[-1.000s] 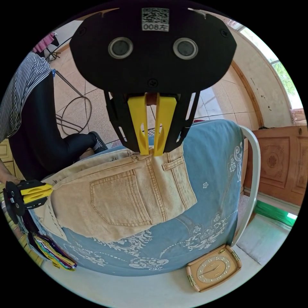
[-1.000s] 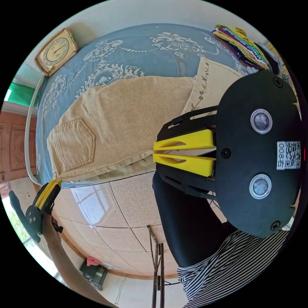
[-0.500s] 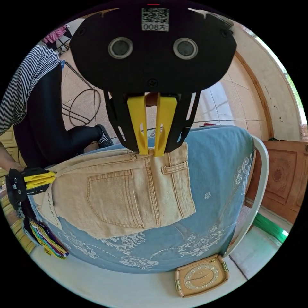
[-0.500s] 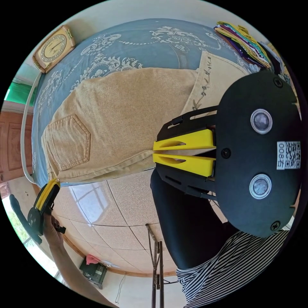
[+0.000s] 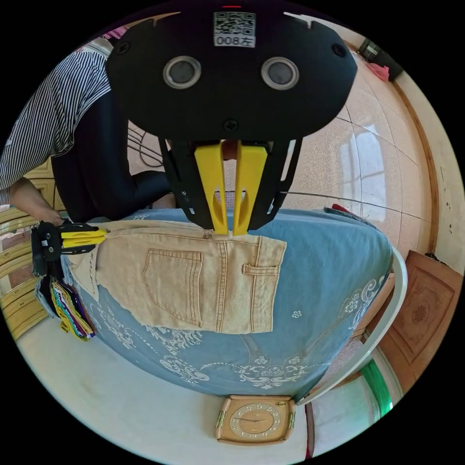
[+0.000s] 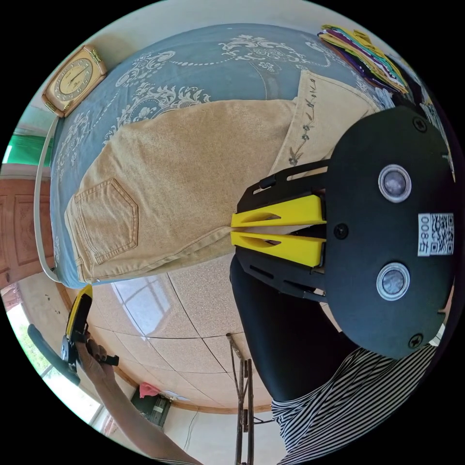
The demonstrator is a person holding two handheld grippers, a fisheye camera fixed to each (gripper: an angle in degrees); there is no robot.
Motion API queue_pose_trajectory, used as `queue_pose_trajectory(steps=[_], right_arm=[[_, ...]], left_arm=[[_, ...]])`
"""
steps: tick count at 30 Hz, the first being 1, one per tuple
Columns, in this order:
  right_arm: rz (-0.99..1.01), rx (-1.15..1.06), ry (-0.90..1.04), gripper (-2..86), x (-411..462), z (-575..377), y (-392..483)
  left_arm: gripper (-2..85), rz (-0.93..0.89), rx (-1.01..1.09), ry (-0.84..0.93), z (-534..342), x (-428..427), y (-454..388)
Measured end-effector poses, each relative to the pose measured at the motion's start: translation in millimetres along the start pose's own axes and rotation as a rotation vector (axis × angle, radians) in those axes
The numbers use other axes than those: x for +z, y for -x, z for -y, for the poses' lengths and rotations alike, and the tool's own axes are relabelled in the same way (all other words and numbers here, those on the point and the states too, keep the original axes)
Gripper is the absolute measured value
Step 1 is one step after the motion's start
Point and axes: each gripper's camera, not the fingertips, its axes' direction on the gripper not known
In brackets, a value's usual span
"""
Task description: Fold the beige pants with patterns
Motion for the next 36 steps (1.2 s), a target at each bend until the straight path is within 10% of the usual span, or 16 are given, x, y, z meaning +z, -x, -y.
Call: queue_pose_trajectory(steps=[27, 36], right_arm=[[0.254, 0.23, -0.211, 1.5, -152.3, -11.9, -98.2], [0.25, 0.354, -0.128, 0.2, -168.5, -1.7, -131.5]], left_arm=[[0.2, -0.099, -0.031, -0.064, 14.0, 82.4, -52.3], [0.3, -0.32, 0.242, -0.038, 47.9, 120.6, -176.2]])
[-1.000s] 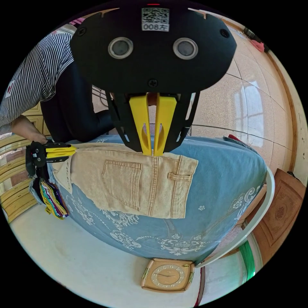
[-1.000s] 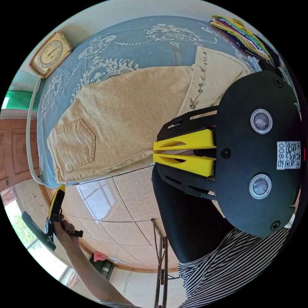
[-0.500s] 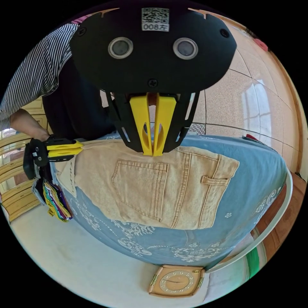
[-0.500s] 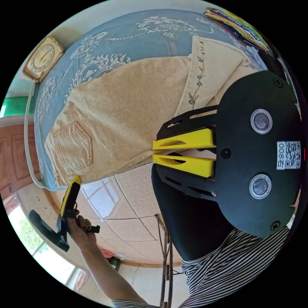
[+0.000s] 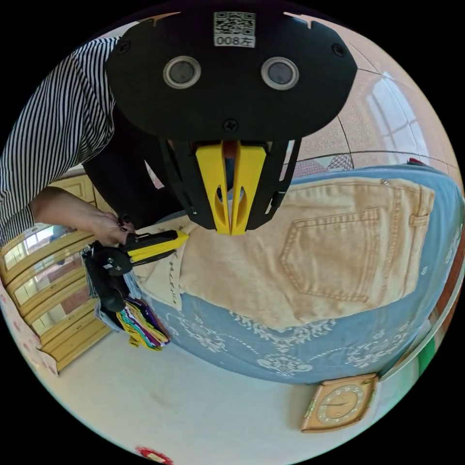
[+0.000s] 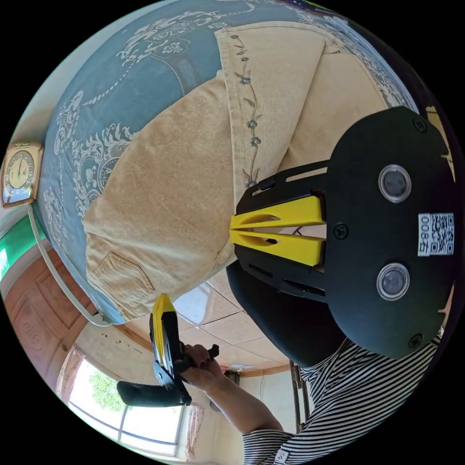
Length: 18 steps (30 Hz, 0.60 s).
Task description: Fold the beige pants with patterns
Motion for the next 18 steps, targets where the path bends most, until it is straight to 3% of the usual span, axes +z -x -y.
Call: queue_pose_trajectory(steps=[1, 6, 11, 18], right_arm=[[-0.002, 0.001, 0.0, 0.2, -7.5, 4.4, 2.9], [0.006, 0.028, -0.015, 0.4, -56.0, 24.0, 2.0], [-0.053, 0.256, -0.127, 1.9, -141.3, 40.4, -62.9], [-0.174, 0.447, -0.141, 5.2, -226.9, 84.2, -124.7]], left_arm=[[0.4, 0.02, 0.012, 0.084, 5.4, 19.6, -4.7], [1.3, -0.014, 0.037, 0.015, 22.8, 14.2, -21.1], [6.0, -0.129, 0.175, 0.01, 64.8, 29.8, -65.3], [7.7, -0.128, 0.228, 0.094, 123.2, 75.3, -107.1]])
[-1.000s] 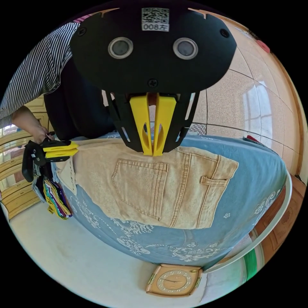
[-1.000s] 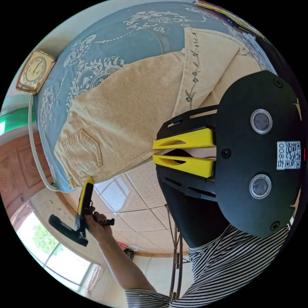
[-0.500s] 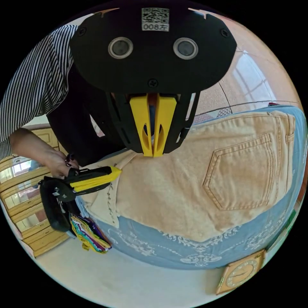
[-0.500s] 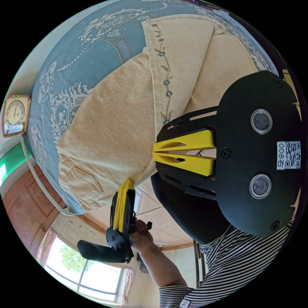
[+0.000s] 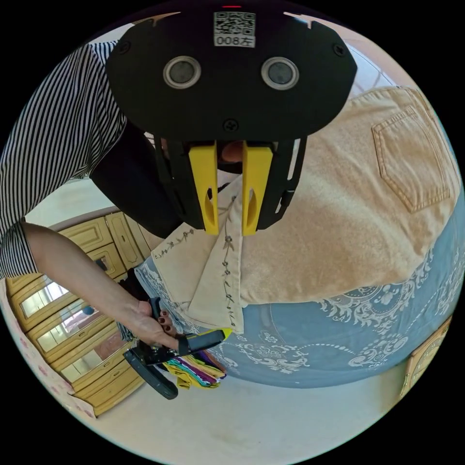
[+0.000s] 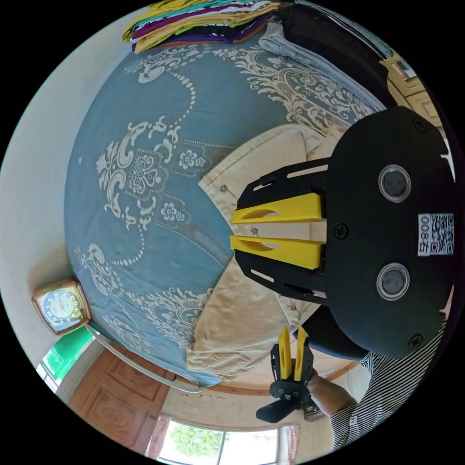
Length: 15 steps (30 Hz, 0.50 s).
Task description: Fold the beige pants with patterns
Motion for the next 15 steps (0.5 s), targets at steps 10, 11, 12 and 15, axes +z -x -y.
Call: queue_pose_trajectory(steps=[10, 11, 12, 15], right_arm=[[-0.18, 0.022, 0.089, 6.4, -46.6, 75.3, 21.1], [-0.198, 0.015, 0.122, 6.6, -47.4, 79.3, 24.2], [-0.211, 0.011, 0.131, 6.6, -48.8, 80.7, 26.0], [-0.233, -0.019, 0.144, 6.8, -68.1, 83.4, 38.8]], left_arm=[[7.5, 0.044, -0.007, 0.095, 62.3, 42.9, -26.5], [7.4, 0.045, -0.004, 0.095, 67.3, 44.4, -29.8], [7.3, 0.043, -0.005, 0.096, 69.8, 45.4, -31.2], [6.4, 0.036, -0.011, 0.1, 82.5, 49.7, -37.0]])
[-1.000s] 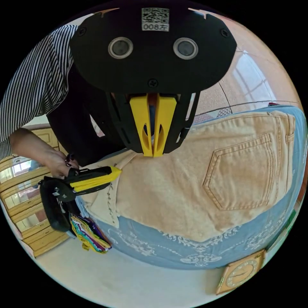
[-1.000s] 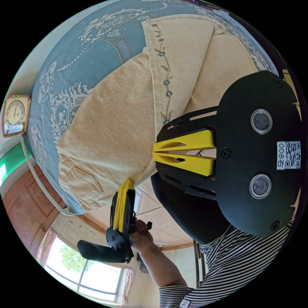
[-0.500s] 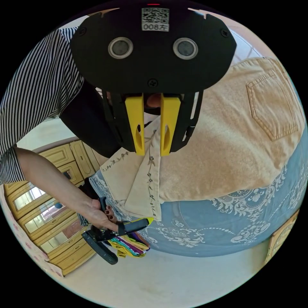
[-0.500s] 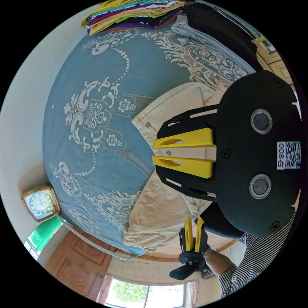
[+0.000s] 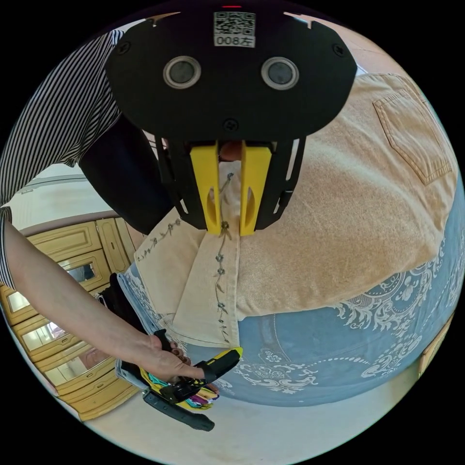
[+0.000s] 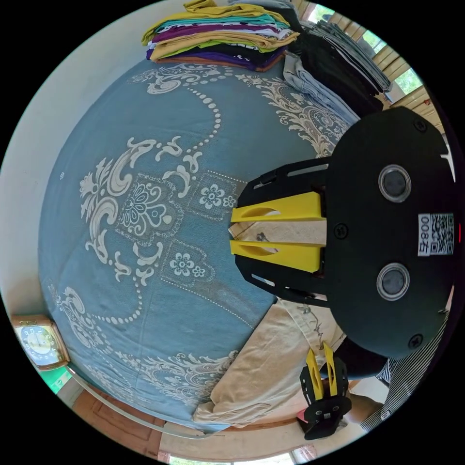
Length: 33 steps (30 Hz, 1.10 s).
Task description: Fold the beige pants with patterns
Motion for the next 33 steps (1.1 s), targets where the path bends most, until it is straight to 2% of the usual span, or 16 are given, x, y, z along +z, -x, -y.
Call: queue_pose_trajectory(steps=[7, 12, 20, 29, 33], right_arm=[[0.015, -0.05, 0.018, 6.2, -66.4, -14.3, 2.9], [0.147, -0.033, -0.088, 5.8, -145.3, -48.5, -22.8], [0.423, 0.018, -0.349, 5.6, -294.0, -195.1, -99.6], [0.694, 0.198, -0.449, 5.4, -344.6, -380.2, -167.5], [0.765, 0.279, -0.432, 5.4, -346.5, -443.8, -182.4]], left_arm=[[3.0, -0.051, -0.019, -0.022, 26.8, 2.4, -20.6], [2.3, -0.054, 0.011, -0.076, 40.9, -8.8, -44.2], [2.1, -0.011, 0.165, -0.077, 68.0, -20.8, -104.9], [1.8, 0.109, 0.303, 0.059, 106.6, -6.0, -171.3], [1.8, 0.139, 0.352, 0.118, 123.3, 1.4, -192.1]])
